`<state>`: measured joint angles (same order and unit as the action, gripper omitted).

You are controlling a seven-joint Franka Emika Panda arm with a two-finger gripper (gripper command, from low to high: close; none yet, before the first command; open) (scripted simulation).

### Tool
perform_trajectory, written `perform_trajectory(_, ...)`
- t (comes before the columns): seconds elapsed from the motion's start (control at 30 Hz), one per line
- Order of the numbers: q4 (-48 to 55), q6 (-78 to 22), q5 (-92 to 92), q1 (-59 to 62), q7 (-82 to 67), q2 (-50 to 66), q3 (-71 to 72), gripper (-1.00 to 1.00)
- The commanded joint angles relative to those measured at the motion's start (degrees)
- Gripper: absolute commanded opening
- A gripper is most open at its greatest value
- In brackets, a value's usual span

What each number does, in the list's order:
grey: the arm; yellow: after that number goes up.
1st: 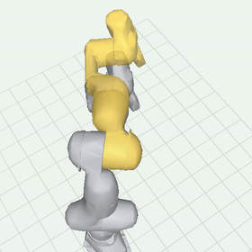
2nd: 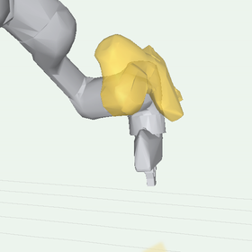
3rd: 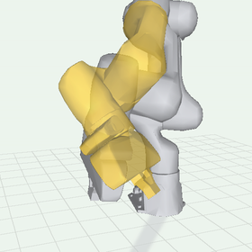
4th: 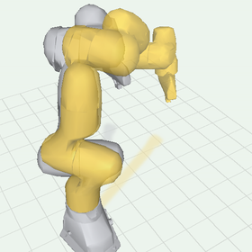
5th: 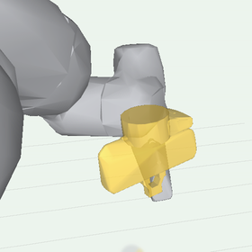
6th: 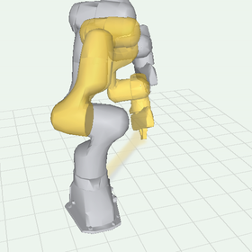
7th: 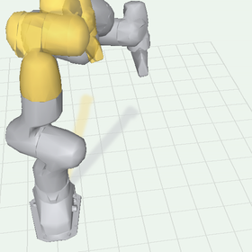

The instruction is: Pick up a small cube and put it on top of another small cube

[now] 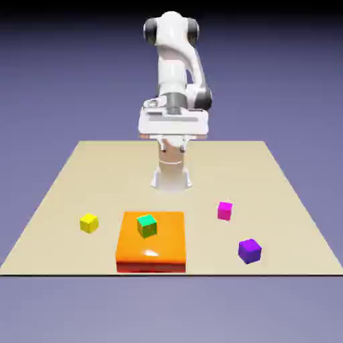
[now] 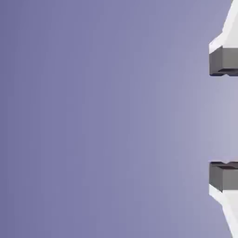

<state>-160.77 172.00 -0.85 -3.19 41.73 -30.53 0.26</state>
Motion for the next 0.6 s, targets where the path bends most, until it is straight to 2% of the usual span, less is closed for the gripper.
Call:
perform_trajectory(0.0, 0.2, -1.7, -0.7, -2.1, -0.6, 1.8, 0.2, 0.0)
perform_trajectory(0.57, 3.4, -29.9, -12.7, -37.4, -10.9, 31.8, 3.9, 0.0)
